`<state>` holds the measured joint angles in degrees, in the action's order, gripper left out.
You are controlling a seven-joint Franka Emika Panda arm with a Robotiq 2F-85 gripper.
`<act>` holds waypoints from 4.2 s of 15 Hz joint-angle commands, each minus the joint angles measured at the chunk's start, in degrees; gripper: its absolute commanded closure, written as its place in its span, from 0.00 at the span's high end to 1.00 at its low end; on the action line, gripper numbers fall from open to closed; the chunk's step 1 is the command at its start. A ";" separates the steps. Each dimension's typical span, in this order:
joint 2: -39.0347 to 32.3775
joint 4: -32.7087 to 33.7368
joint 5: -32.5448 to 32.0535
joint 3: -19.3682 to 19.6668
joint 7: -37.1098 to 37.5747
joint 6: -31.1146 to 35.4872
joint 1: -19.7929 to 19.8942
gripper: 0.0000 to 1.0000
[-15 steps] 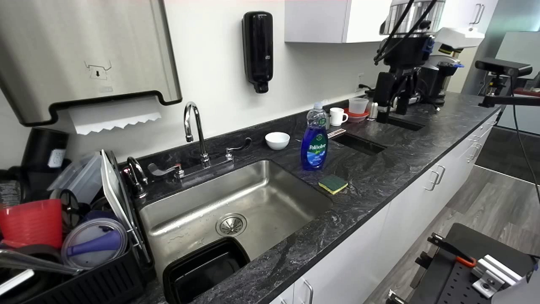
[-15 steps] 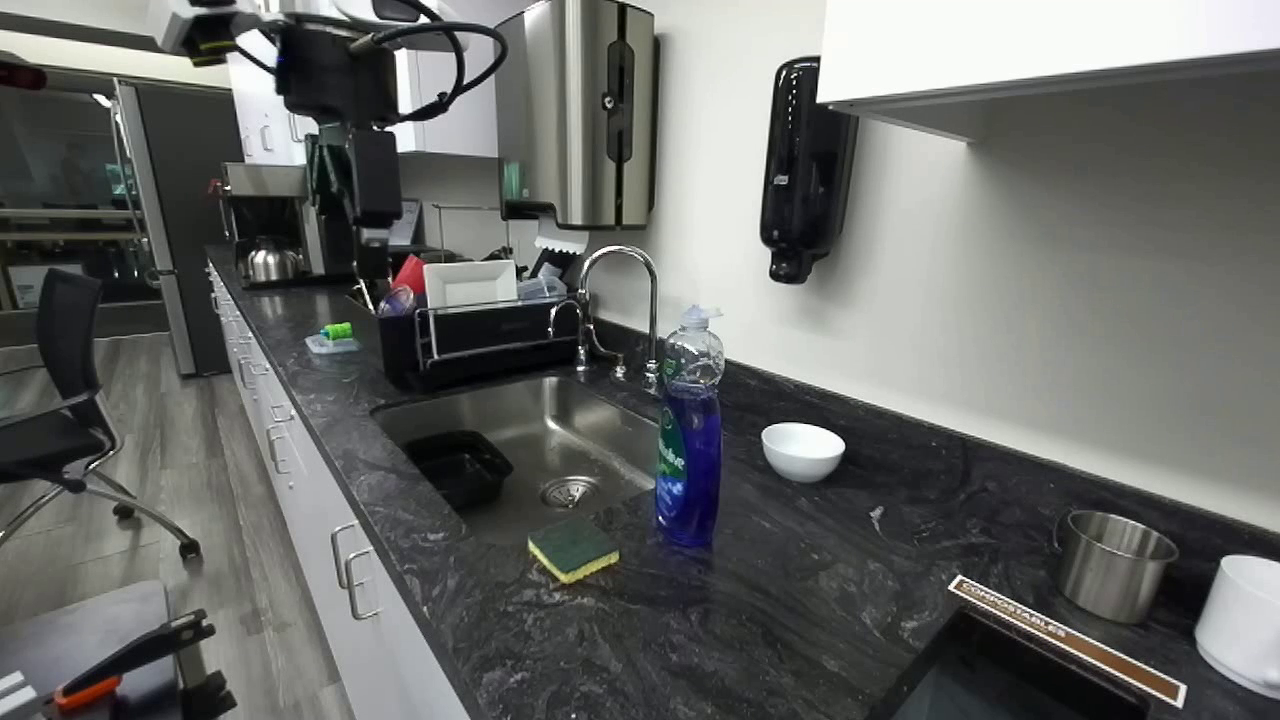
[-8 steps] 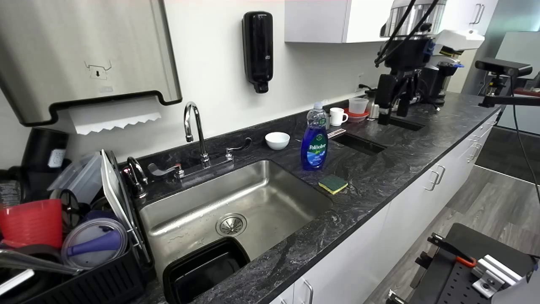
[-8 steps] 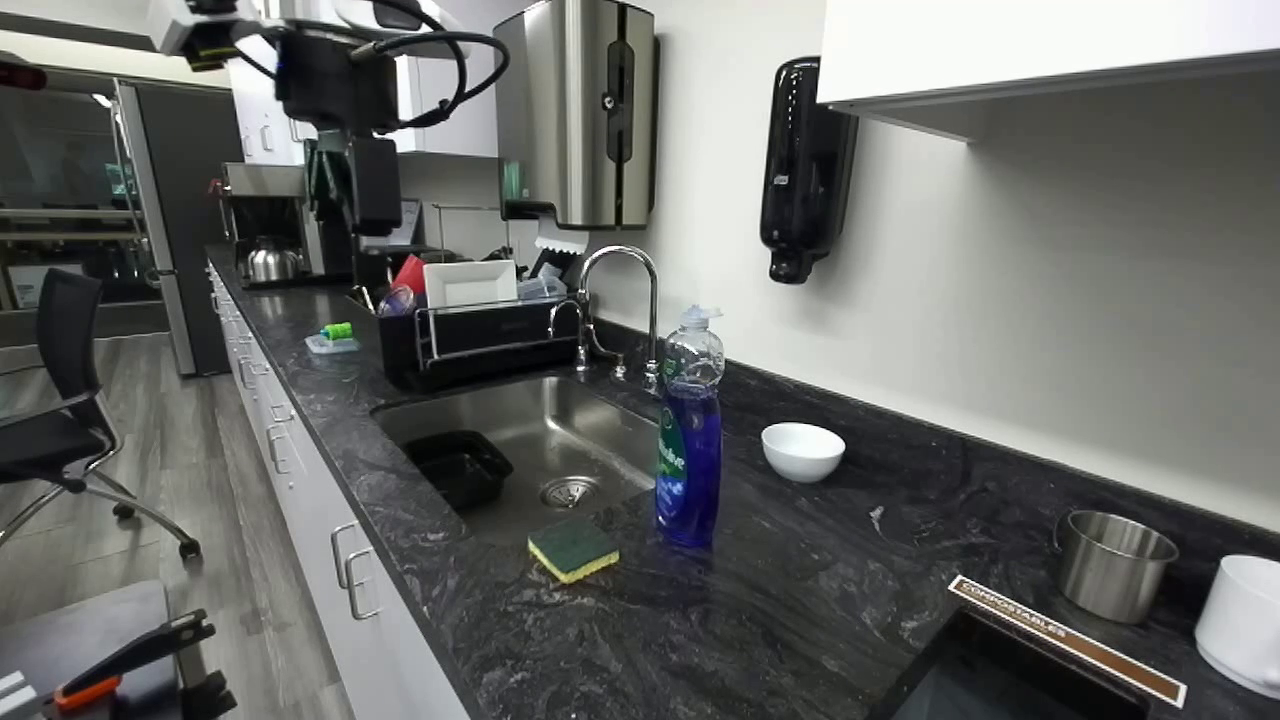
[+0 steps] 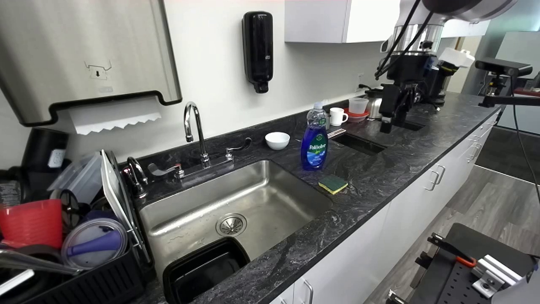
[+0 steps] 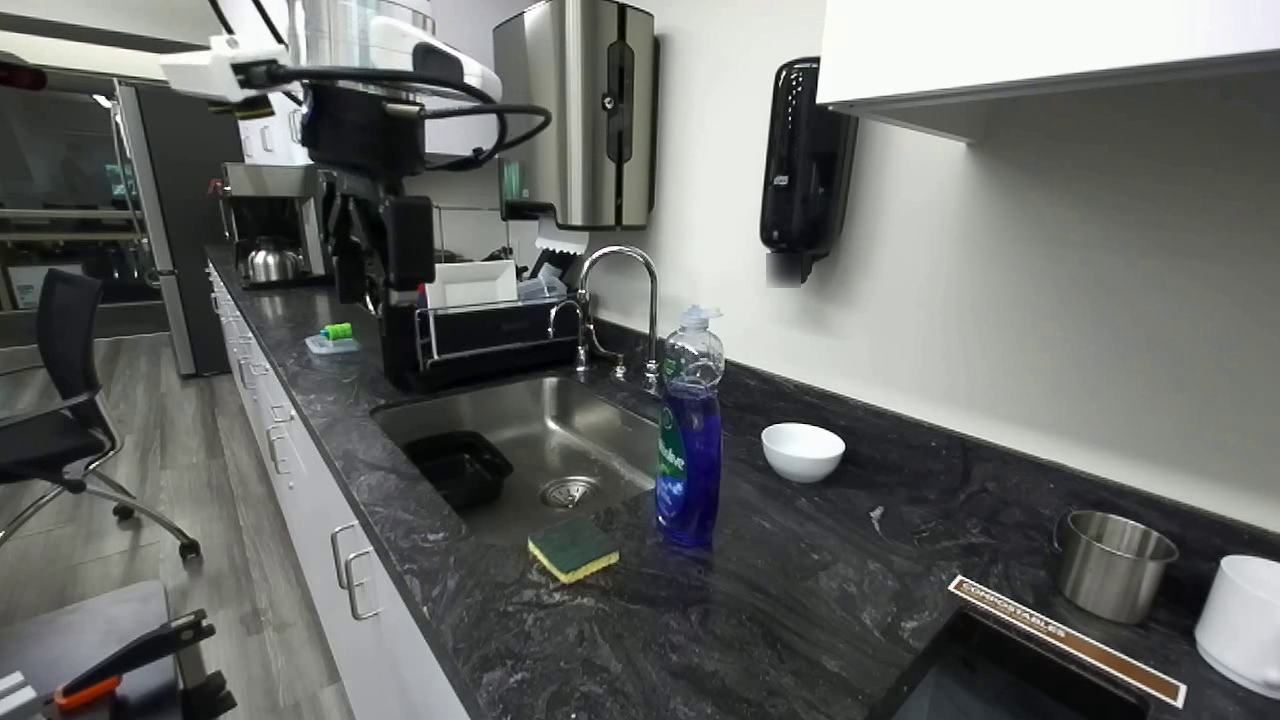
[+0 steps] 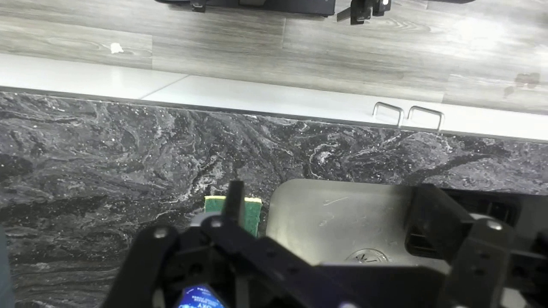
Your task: Pour the liquid soap into the sink
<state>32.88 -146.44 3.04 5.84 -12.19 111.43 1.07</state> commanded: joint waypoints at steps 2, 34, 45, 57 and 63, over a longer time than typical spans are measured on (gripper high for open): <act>-3.52 -1.04 4.01 5.08 -10.44 6.11 -1.41 1.00; -21.31 4.47 19.34 11.23 -32.51 15.77 1.52 1.00; -29.21 5.01 32.40 11.03 -61.67 23.34 3.90 1.00; -41.76 19.00 47.81 12.45 -93.16 12.10 14.67 1.00; -52.85 31.87 48.28 10.88 -97.66 -2.55 20.52 1.00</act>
<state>-15.29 -120.25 50.85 18.63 -107.55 115.07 18.40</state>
